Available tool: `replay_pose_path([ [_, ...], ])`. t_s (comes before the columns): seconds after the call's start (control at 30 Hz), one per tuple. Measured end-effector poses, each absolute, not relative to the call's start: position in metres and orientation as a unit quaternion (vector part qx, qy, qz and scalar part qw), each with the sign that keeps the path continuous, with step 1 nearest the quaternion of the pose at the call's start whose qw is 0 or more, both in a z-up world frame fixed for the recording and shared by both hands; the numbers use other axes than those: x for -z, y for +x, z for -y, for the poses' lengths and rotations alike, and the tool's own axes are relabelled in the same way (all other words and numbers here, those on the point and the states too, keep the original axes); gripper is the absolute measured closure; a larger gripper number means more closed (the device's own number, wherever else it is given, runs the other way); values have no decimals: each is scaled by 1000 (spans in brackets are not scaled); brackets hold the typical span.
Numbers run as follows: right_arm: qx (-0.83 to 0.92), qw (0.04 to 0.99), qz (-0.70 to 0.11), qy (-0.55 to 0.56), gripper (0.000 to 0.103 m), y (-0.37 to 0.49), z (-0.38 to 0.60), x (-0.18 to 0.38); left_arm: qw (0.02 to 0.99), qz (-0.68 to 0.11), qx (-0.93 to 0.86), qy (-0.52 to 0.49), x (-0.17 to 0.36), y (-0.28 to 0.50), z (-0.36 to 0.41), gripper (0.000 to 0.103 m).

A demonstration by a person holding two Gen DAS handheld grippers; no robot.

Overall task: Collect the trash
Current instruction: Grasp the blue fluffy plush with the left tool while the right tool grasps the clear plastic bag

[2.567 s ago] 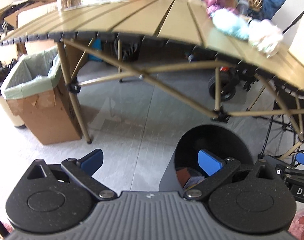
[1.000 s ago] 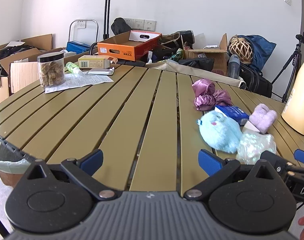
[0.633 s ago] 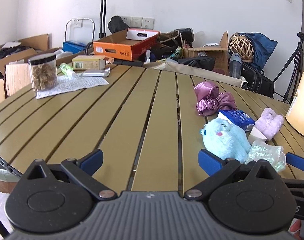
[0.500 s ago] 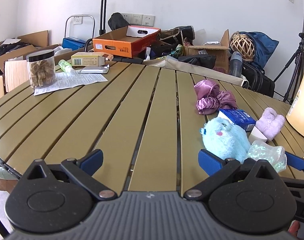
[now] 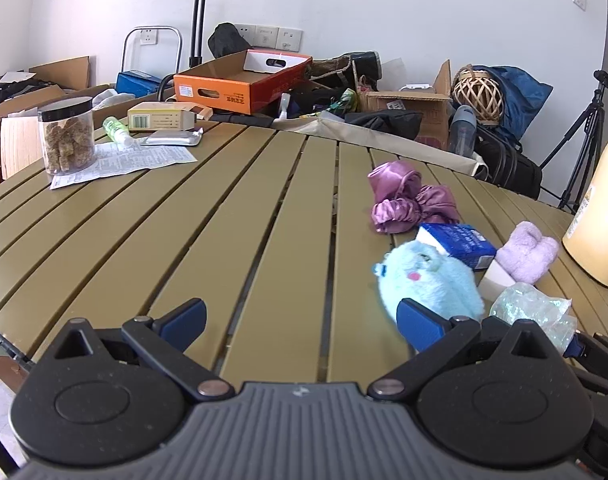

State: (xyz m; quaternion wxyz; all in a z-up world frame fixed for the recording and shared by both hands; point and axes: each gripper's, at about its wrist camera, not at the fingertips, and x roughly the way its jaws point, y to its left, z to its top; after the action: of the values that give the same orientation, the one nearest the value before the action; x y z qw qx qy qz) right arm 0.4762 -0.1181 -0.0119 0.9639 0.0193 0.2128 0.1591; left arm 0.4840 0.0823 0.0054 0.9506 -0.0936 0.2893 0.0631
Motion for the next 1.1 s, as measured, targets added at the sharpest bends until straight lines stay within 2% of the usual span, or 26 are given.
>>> replay_pose_path([
  [1.1,-26,980,-183,72,58,468,219,6,952,-297,-41,-56,6,530,6,0],
])
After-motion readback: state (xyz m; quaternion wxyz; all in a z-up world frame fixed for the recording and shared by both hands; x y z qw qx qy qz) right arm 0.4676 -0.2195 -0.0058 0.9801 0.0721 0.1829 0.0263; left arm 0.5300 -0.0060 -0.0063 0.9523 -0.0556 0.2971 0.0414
